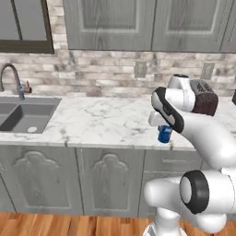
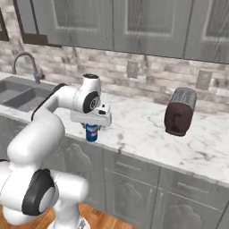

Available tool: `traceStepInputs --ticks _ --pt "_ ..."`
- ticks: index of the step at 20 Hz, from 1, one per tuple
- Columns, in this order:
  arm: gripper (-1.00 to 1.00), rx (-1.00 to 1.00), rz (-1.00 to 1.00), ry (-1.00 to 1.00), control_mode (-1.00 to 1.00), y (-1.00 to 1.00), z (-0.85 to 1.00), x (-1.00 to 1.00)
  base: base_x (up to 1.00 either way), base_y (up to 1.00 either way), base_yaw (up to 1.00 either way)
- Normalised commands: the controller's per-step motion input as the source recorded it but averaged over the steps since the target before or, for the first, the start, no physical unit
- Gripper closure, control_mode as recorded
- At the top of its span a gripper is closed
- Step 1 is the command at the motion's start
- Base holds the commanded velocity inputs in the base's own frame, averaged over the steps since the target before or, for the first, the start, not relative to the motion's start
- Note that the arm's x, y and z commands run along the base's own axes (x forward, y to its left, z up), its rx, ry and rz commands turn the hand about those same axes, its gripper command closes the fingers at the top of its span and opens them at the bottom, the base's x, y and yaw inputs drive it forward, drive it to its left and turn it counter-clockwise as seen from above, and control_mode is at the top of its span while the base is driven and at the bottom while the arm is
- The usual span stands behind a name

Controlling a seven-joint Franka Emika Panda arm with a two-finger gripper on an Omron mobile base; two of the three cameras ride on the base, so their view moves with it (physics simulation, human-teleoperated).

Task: Move the drinks to the dining counter.

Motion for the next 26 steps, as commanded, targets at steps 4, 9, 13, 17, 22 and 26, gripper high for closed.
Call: traceStepInputs --ticks 4,9,13,17,22,26 --pt "1.0 0.0 0.0 0.0 1.0 0.0 0.0 0.0 -0.21 0.06 1.0" --pt "1.0 0.0 0.0 0.0 1.0 0.0 0.0 0.0 -0.04 0.0 1.0" --pt "1.0 0.0 0.0 0.0 1.0 0.0 0.0 0.0 -0.04 0.0 1.0" --pt "1.0 0.0 0.0 0.0 1.0 0.0 0.0 0.0 0.02 0.0 1.0" --pt "1.0 0.0 0.0 0.0 1.0 0.0 0.0 0.0 0.15 -0.01 0.99" --pt "1.0 0.0 0.0 0.0 1.0 0.0 0.0 0.0 0.94 -0.08 0.76"
